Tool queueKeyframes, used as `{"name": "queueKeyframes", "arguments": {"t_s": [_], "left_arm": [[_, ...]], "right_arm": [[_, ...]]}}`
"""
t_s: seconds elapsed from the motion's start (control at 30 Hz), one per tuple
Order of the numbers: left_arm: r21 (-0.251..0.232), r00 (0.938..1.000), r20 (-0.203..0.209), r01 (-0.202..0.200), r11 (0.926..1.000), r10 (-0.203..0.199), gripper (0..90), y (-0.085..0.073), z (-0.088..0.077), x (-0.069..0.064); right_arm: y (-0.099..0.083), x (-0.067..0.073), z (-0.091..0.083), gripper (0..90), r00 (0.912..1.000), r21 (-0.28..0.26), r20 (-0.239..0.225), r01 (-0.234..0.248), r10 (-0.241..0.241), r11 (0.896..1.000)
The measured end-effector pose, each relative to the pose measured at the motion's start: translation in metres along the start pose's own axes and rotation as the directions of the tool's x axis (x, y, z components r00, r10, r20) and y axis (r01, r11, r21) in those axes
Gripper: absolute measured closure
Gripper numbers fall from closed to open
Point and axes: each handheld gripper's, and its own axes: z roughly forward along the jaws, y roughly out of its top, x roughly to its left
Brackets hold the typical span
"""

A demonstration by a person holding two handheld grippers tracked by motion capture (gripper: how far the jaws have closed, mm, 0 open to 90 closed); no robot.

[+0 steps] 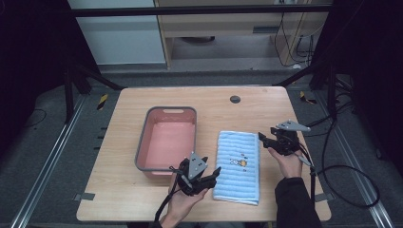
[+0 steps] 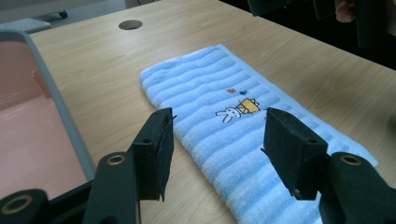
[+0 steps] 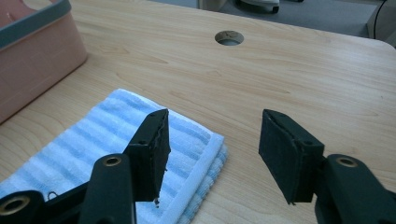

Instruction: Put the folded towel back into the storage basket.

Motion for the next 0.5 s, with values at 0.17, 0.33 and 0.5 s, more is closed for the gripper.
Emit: {"name": "queueKeyframes", "arguments": {"t_s": [0.17,0.33,0.5], "left_arm": [[0.015,1.0,0.001,-0.009,0.9999,0.009,44.5,-0.003,0.005,-0.004],[0.043,0.9998,-0.001,-0.021,0.9988,0.021,45.9,-0.009,0.01,-0.009],[0.055,0.9998,0.01,-0.017,0.9983,0.016,47.5,-0.014,0.014,-0.01]], "right_arm": [[-0.003,0.0,0.005,43.6,1.0,0.013,0.003,-0.007,0.007,1.0],[-0.007,0.0,0.014,45.0,0.9999,0.026,0.002,-0.014,0.014,1.0],[-0.01,0.0,0.022,47.1,1.0,0.044,0.003,-0.006,0.006,0.999]]}}
